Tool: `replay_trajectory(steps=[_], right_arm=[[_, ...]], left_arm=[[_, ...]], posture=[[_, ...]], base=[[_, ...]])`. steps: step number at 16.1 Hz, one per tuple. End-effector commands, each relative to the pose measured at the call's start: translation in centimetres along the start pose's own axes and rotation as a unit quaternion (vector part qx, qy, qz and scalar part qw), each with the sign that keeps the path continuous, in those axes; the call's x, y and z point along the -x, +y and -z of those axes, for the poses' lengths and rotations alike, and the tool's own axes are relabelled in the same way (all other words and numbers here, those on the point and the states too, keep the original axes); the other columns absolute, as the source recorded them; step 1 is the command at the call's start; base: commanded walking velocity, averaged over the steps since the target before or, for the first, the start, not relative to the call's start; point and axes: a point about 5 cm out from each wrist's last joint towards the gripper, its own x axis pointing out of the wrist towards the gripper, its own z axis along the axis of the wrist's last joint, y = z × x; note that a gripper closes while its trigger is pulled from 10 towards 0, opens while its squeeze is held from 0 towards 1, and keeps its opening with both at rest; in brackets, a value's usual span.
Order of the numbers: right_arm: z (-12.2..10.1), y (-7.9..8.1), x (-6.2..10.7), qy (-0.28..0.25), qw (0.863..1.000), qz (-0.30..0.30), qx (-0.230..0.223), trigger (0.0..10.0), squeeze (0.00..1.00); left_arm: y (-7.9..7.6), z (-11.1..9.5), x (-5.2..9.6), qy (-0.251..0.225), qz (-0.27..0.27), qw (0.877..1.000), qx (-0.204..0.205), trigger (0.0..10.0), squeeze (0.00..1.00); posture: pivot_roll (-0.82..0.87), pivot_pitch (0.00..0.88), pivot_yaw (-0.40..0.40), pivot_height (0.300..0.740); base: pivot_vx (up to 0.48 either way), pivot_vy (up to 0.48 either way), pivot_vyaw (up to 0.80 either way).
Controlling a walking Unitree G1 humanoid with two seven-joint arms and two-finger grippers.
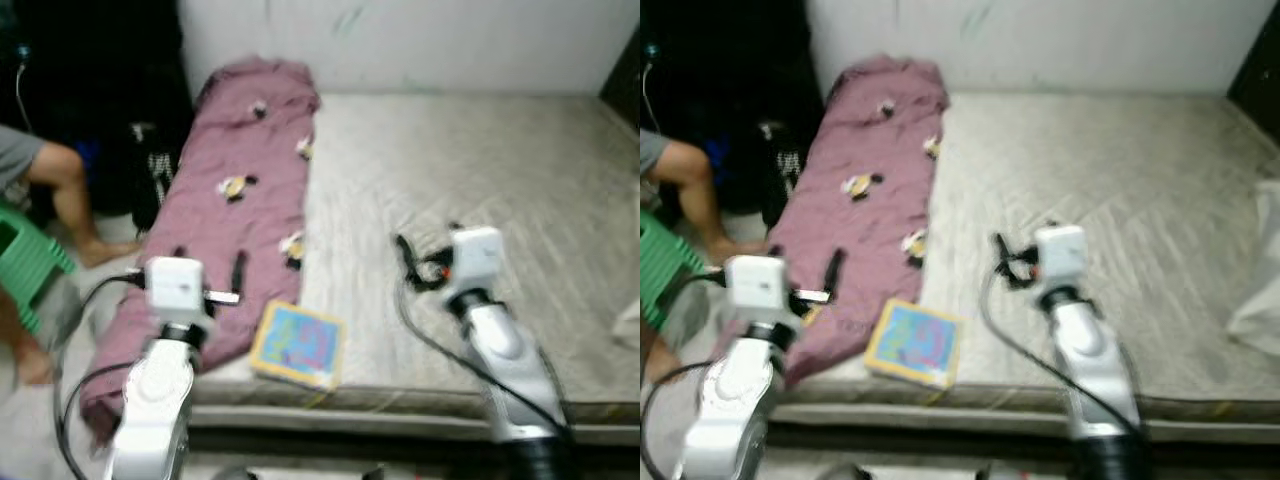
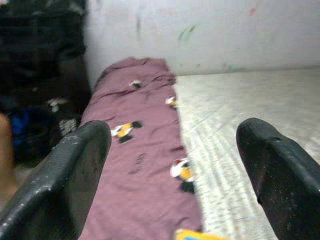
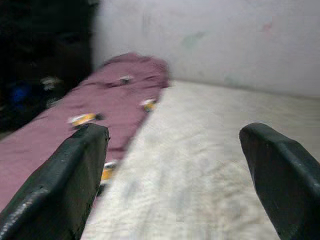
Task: Clean up the room
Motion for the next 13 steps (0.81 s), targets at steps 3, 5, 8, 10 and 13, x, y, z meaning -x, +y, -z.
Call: replay_trajectory(steps=[3, 5, 8, 10, 13], right_arm=[[-0.45, 0.76, -0.37, -0.01, 1.0, -0.011, -0.002, 10.0, 0.0], [-0.43, 0.72, -0.37, -0.01, 1.0, -0.013, 0.002, 10.0, 0.0], [-0.43, 0.74, -0.38, -0.01, 1.0, -0.015, 0.008, 10.0, 0.0], [-0.43, 0.76, -0.38, -0.009, 1.0, -0.016, 0.009, 10.0, 0.0], [-0.38, 0.74, -0.36, -0.009, 1.0, -0.018, 0.011, 10.0, 0.0]], left_arm=[[0.72, -0.3, -0.07, -0.004, -0.007, 1.0, -0.006, 10.0, 0.0], [0.64, -0.27, -0.07, -0.005, -0.007, 1.0, -0.006, 10.0, 0.0], [0.64, -0.24, -0.09, -0.005, -0.007, 1.0, -0.006, 10.0, 0.0], [0.65, -0.23, -0.1, -0.005, -0.006, 1.0, -0.006, 10.0, 0.0], [0.6, -0.25, -0.1, -0.01, -0.006, 1.0, -0.002, 10.0, 0.0]], posture=[[-0.06, 0.0, 0.011, 0.74], [-0.06, 0.0, 0.01, 0.74], [-0.06, 0.0, 0.008, 0.74], [-0.06, 0.0, 0.008, 0.74], [-0.06, 0.0, 0.006, 0.74]], base=[[0.0, -0.395, 0.0], [0.0, -0.392, 0.0], [0.0, -0.395, 0.0], [0.0, -0.394, 0.0], [0.0, -0.13, 0.0]])
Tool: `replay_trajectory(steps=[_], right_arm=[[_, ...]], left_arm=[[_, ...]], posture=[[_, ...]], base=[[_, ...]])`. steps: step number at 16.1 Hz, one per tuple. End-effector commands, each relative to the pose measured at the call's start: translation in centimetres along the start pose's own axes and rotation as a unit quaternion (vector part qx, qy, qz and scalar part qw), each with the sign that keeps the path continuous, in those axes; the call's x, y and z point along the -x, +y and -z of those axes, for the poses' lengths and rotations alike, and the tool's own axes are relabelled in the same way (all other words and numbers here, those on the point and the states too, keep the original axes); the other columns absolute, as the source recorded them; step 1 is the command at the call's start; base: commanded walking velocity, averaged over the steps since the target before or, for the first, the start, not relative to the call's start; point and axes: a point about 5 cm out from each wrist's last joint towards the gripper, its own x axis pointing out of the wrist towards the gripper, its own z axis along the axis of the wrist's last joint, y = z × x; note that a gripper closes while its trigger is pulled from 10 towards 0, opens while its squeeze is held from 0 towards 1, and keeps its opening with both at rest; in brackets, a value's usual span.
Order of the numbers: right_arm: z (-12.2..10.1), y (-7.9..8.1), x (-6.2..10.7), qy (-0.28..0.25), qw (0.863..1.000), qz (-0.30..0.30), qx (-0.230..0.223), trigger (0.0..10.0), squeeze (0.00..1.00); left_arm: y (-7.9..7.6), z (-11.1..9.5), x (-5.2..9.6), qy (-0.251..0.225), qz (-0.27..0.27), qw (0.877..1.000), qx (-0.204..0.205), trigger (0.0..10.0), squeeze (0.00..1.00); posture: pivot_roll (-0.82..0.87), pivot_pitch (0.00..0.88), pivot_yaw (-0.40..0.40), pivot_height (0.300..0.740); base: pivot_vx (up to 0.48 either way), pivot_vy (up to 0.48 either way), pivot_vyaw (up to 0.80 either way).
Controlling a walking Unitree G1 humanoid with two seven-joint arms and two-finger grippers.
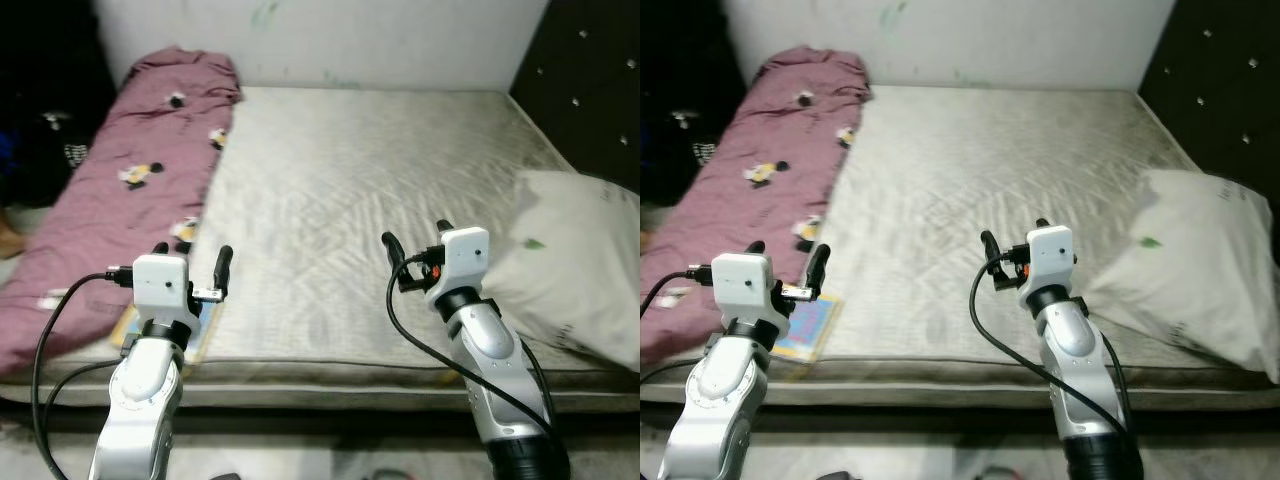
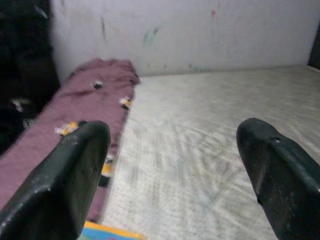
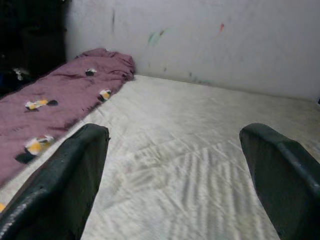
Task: Clean up the room
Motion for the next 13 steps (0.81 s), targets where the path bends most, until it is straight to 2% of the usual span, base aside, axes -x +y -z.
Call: replay_trajectory(steps=[1, 11, 13], right_arm=[[-0.41, -0.28, -0.16, -0.008, 1.0, 0.003, 0.003, 10.0, 0.0], [-0.46, -0.33, -0.26, -0.01, 1.0, 0.004, 0.004, 10.0, 0.0], [-0.47, -0.41, -0.3, -0.01, 1.0, 0.006, 0.003, 10.0, 0.0]], left_arm=[[-0.11, -0.38, -0.12, -0.01, 0.009, 1.0, 0.004, 10.0, 0.0], [-0.41, -0.74, -0.07, -0.028, 0.034, 0.999, 0.014, 10.0, 0.0], [-0.46, -0.78, -0.11, -0.029, 0.037, 0.999, 0.016, 10.0, 0.0]], posture=[[-0.06, 0.0, 0.006, 0.74], [-0.06, 0.0, 0.005, 0.74], [-0.06, 0.0, 0.004, 0.74]], base=[[0.0, 0.0, 0.0], [0.0, 0.0, 0.04], [0.268, 0.0, 0.0]])
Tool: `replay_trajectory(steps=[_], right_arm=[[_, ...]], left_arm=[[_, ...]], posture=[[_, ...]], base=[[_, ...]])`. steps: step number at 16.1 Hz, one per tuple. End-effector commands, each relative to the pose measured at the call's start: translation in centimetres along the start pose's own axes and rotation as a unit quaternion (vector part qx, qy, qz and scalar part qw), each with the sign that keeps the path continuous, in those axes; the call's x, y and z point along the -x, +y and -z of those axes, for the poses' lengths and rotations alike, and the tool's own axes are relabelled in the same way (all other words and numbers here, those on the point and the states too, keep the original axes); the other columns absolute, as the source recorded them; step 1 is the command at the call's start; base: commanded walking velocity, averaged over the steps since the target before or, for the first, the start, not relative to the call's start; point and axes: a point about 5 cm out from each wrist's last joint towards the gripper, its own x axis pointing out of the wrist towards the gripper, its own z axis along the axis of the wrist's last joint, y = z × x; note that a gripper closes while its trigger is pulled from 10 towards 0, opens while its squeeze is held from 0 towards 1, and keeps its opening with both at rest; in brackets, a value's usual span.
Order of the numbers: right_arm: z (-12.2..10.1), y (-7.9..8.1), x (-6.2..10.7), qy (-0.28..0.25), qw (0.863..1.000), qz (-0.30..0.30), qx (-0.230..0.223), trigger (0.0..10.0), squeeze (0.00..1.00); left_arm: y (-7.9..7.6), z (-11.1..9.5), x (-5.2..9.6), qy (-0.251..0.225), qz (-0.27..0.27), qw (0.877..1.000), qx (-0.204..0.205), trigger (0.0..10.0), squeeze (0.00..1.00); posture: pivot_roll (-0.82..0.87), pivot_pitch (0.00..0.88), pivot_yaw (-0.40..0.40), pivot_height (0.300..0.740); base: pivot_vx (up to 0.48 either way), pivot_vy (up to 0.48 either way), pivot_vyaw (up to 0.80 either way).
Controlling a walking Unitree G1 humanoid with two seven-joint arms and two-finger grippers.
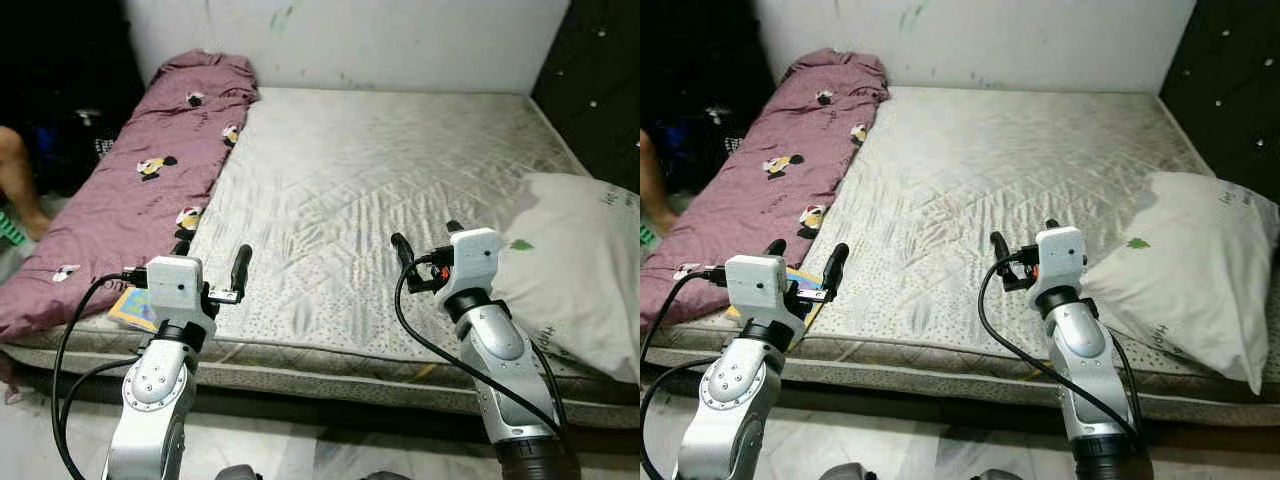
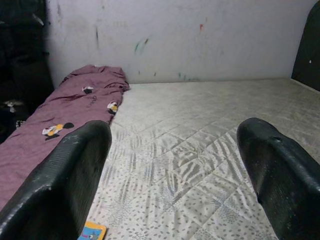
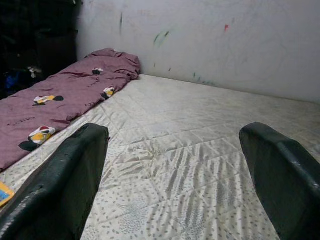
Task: Clean up the room
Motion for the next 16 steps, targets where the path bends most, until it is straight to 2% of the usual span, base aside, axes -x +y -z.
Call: replay_trajectory(steps=[1, 7, 16], right_arm=[[-0.36, 0.04, -0.31, -0.006, 1.0, -0.001, -0.001, 10.0, 0.0], [-0.37, -0.12, -0.31, -0.006, 1.0, 0.004, 0.001, 10.0, 0.0], [-0.33, -0.89, -0.37, 0.001, 1.0, 0.024, 0.01, 10.0, 0.0]], left_arm=[[0.14, -0.32, -0.08, -0.008, 0.006, 1.0, -0.001, 10.0, 0.0], [0.12, -0.27, -0.06, -0.007, 0.008, 1.0, 0.0, 10.0, 0.0], [0.44, -0.81, -0.64, -0.015, -0.003, 1.0, -0.02, 10.0, 0.0]], posture=[[-0.06, 0.0, 0.004, 0.74], [-0.06, 0.0, 0.004, 0.74], [-0.06, 0.0, 0.0, 0.74]], base=[[0.289, 0.0, 0.0], [0.328, 0.0, 0.0], [0.0, 0.0, 0.0]])
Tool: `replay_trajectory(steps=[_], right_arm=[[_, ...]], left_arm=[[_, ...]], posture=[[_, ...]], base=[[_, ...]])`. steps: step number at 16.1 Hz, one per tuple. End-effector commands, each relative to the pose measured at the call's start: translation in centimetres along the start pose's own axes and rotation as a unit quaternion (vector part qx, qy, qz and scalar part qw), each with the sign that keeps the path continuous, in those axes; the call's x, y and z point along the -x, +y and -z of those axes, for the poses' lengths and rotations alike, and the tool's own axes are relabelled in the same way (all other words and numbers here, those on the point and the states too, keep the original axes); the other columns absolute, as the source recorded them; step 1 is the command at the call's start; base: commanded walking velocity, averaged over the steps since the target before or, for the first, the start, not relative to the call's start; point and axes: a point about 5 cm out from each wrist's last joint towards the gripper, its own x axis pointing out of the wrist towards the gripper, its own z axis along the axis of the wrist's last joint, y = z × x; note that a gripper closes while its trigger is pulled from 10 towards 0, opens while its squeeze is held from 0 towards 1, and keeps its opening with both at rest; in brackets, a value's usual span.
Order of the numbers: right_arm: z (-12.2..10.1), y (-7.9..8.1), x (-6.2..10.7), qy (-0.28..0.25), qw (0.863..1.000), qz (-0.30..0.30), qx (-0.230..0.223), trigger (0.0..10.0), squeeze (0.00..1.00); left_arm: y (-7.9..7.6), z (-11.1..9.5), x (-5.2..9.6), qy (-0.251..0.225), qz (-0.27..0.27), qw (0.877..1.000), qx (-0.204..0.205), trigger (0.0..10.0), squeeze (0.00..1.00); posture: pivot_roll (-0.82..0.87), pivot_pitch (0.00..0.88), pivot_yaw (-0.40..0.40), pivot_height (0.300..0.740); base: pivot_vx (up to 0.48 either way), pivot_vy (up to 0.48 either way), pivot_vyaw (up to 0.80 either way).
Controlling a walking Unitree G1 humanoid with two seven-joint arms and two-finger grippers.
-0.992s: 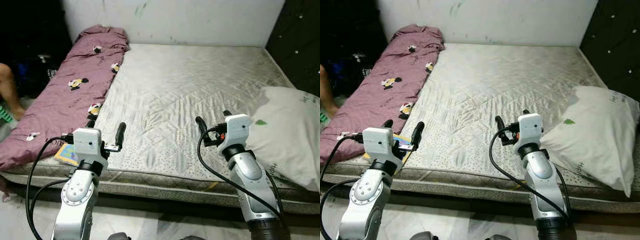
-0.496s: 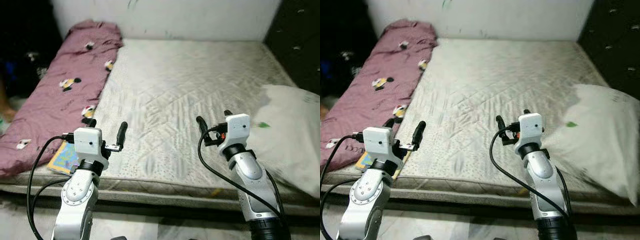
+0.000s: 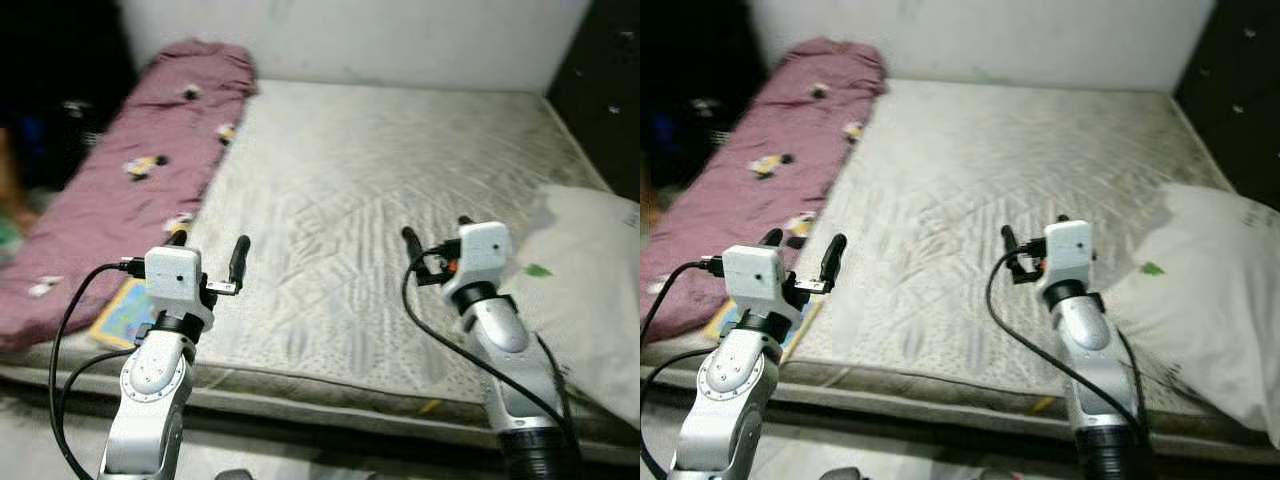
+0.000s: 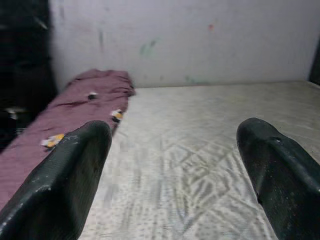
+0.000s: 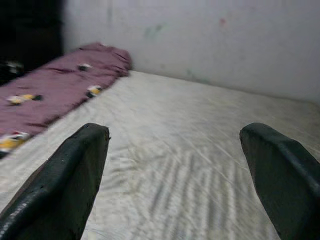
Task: Clean up the room
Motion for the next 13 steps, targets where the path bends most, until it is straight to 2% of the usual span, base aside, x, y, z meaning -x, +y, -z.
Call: replay_trajectory(steps=[1, 4, 13], right_arm=[[-0.15, -0.13, 0.09, 0.0, 1.0, 0.006, 0.005, 10.0, 0.0], [0.09, 0.01, 0.2, 0.003, 1.0, 0.009, 0.003, 10.0, 0.0], [0.37, 0.02, 0.1, 0.005, 1.0, 0.003, 0.007, 10.0, 0.0]], left_arm=[[0.1, -0.2, -0.06, -0.002, 0.0, 1.0, -0.005, 10.0, 0.0], [-0.13, -0.05, 0.13, 0.002, 0.005, 1.0, -0.004, 10.0, 0.0], [-0.43, 0.45, 0.14, 0.012, 0.009, 1.0, 0.003, 10.0, 0.0]], posture=[[-0.06, 0.0, 0.004, 0.74], [-0.06, 0.0, 0.01, 0.74], [-0.06, 0.0, 0.005, 0.74]], base=[[0.0, 0.0, -0.44], [0.0, -0.313, -0.55], [0.0, -0.429, 0.0]])
